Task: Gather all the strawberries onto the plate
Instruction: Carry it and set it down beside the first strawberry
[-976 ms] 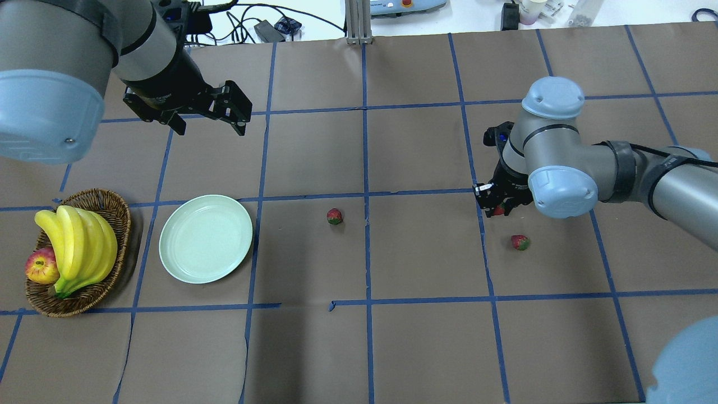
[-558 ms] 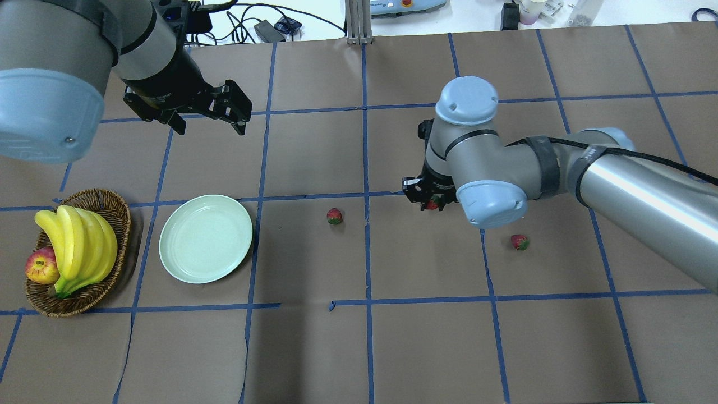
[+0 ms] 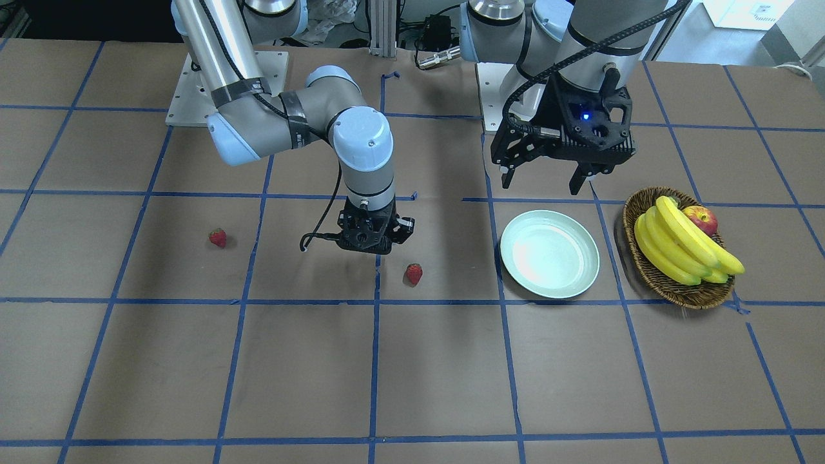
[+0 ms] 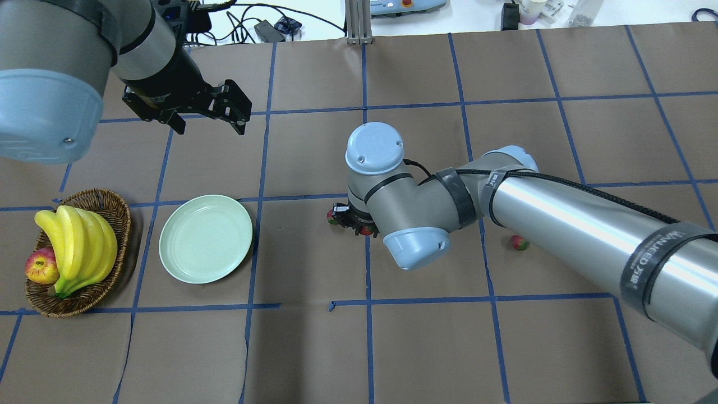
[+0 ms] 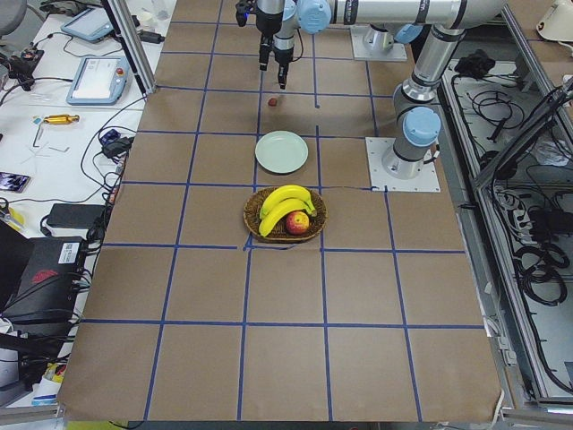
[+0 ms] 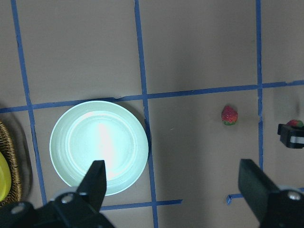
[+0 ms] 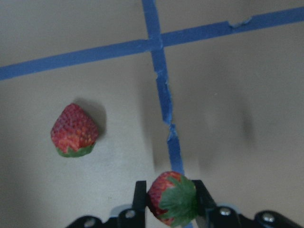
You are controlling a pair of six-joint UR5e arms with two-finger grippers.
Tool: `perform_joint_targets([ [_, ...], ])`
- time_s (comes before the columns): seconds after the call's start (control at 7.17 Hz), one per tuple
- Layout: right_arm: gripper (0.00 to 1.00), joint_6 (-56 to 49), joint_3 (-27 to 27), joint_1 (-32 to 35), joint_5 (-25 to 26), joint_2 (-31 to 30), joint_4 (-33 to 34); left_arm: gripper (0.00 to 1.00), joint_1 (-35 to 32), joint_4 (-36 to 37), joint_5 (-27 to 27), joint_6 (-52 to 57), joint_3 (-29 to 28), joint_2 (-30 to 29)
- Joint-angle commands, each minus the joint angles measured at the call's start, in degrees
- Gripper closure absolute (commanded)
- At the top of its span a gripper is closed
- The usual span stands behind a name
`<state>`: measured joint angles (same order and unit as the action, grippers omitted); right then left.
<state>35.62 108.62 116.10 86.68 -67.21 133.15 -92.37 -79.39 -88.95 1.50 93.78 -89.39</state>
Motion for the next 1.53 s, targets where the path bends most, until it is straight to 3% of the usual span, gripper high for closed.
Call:
perform_joint_targets([
  [0.0, 1.0, 1.12, -0.08, 2.98, -2.72, 1.38, 0.44, 0.0, 0.0, -0.06, 0.0, 0.0, 0.0, 0.01],
  [0.14, 0.95, 1.12, -0.08, 3.08, -3.27, 1.55, 0.44, 0.0, 0.0, -0.07, 0.0, 0.0, 0.0, 0.1],
  [0.28, 0.01, 0.86, 0.45, 3.08, -3.19, 1.21, 0.09, 0.0, 0.0, -0.07, -0.09, 0.09, 0.0, 0.18],
  [0.7, 0.0, 0.51, 0.02, 2.03, -1.26, 0.68, -0.52, 0.0, 0.0, -0.07, -0.09, 0.09, 0.0, 0.36],
  [0.84, 0.0, -0.89, 0.53, -0.24, 4.49, -0.8, -0.87, 0.0, 0.0, -0.07, -0.17, 0.09, 0.09, 0.36],
  [1.39, 0.0, -27.89, 1.06, -16.13, 6.04, -9.15, -18.32, 0.0, 0.08, 0.02, -0.35, 0.17, 0.09, 0.45],
])
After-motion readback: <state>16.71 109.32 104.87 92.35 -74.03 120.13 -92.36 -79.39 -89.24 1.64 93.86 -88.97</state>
